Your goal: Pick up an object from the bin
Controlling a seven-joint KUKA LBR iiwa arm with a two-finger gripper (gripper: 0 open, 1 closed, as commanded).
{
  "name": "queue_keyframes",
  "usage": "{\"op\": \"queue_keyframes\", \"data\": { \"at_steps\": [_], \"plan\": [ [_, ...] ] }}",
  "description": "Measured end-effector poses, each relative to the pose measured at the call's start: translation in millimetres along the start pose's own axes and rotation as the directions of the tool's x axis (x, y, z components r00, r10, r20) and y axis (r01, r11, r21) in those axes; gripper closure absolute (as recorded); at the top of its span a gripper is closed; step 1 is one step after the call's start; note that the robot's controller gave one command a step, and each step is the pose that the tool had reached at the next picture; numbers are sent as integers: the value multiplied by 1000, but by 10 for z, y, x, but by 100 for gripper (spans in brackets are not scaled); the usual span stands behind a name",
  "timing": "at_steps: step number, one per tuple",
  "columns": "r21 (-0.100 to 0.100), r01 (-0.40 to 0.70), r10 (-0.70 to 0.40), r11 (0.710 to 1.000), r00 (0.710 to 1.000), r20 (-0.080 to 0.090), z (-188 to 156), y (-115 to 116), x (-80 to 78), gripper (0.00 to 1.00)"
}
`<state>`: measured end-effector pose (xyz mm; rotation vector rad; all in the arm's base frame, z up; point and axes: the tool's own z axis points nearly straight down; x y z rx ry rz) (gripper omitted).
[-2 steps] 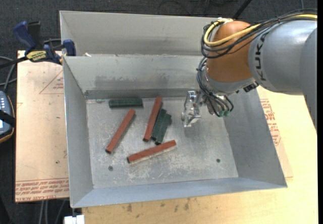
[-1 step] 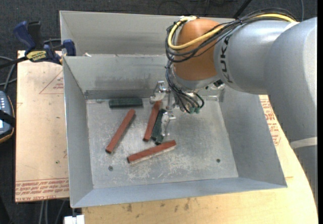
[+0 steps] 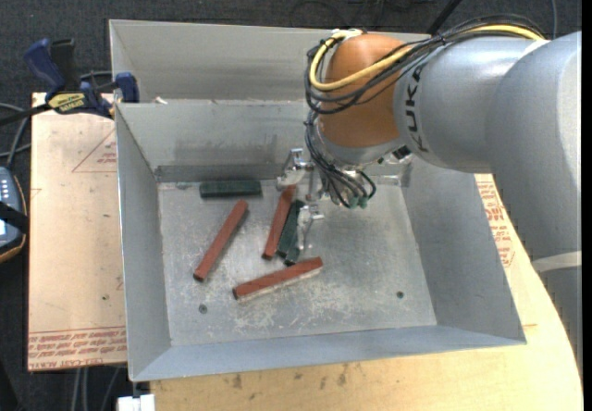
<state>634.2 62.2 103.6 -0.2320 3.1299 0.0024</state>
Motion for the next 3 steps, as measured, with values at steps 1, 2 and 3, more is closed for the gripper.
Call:
{"op": "queue_keyframes", "data": {
  "at_steps": [1, 2, 3],
  "plan": [
    [-2, 372, -372, 928, 928, 1, 205, -22, -126, 100],
    [-1, 372, -372, 928, 928, 3, 204, -24, -129, 100],
    [3, 414, -414, 910, 910, 6, -1404, 3, 82, 100]
  ]
}}
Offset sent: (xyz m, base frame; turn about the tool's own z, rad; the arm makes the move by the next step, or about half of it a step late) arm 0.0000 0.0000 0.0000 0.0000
